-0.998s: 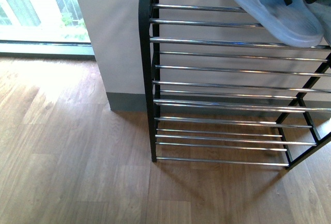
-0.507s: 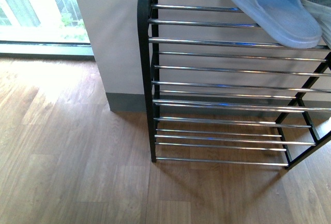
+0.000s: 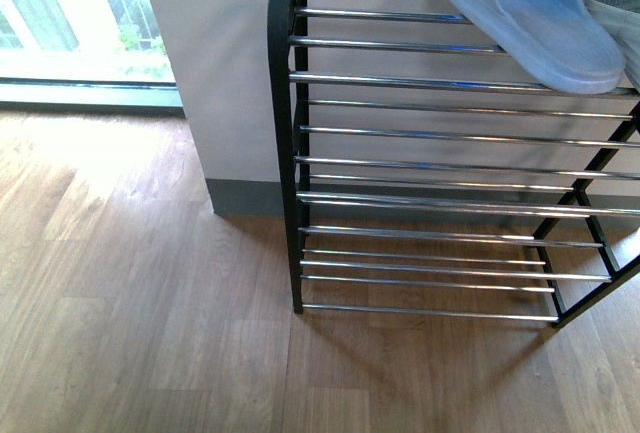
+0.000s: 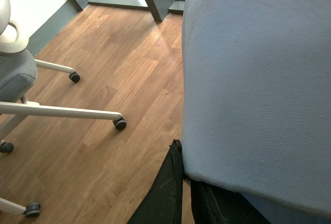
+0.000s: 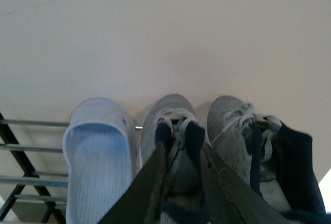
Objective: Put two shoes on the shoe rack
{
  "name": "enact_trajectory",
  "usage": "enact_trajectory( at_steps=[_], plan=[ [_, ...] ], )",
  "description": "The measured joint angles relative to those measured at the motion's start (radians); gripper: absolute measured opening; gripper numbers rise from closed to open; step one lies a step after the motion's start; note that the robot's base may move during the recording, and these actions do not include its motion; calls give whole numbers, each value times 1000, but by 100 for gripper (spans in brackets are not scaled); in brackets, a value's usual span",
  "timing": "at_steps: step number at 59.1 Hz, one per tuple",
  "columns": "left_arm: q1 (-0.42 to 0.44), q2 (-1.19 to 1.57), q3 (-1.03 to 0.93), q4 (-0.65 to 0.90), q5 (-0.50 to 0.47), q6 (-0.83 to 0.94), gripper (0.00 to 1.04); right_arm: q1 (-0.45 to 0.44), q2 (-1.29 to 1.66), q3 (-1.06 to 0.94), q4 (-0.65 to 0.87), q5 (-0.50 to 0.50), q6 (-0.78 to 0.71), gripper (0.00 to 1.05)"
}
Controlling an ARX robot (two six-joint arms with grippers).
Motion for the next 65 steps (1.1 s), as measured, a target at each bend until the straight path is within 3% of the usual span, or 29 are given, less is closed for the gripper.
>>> enact_trajectory(
  at_steps=[8,21,65],
  plan=[
    [0,0,0,0,0,0,2,16,-62,-94,24,6,3,1],
    [0,0,0,0,0,0,2,75,-177,-224,35,63,6,1],
    [0,0,0,0,0,0,2,77,-573,-448,-128,67,6,1]
  ],
)
